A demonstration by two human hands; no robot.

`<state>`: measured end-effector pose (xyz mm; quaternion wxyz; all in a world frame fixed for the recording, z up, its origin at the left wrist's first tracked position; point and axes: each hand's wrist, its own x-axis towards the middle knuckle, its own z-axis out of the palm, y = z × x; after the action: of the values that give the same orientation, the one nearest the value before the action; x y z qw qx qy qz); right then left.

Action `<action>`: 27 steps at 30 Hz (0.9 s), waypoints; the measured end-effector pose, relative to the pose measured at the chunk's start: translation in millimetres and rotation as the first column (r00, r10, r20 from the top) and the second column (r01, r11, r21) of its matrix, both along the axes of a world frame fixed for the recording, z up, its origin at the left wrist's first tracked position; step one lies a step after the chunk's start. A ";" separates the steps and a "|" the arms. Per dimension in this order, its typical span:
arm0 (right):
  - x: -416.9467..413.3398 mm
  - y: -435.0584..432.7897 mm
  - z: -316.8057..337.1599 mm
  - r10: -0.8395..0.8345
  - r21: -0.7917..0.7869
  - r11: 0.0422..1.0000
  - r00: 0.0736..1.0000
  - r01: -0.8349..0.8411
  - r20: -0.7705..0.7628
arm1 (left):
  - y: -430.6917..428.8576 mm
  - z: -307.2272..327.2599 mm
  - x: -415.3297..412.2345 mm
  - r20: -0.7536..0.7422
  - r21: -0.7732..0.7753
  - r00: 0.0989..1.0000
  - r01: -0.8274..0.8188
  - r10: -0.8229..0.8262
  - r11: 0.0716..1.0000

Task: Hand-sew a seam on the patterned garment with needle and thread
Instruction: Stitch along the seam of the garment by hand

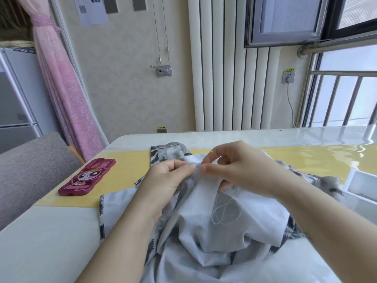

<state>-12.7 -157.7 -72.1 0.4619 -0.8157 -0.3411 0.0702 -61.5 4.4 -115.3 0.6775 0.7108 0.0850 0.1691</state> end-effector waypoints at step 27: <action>5.8 -11.1 16.1 0.106 0.346 0.934 0.994 -0.090 -0.027 | 1.0 10.1 -9.9 0.094 -0.035 0.992 0.083 -0.079 0.996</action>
<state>-6.9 -168.8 -56.0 0.6009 -0.7026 -0.3777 0.0510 -71.4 5.4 -105.2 0.7006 0.6918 0.0277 0.1725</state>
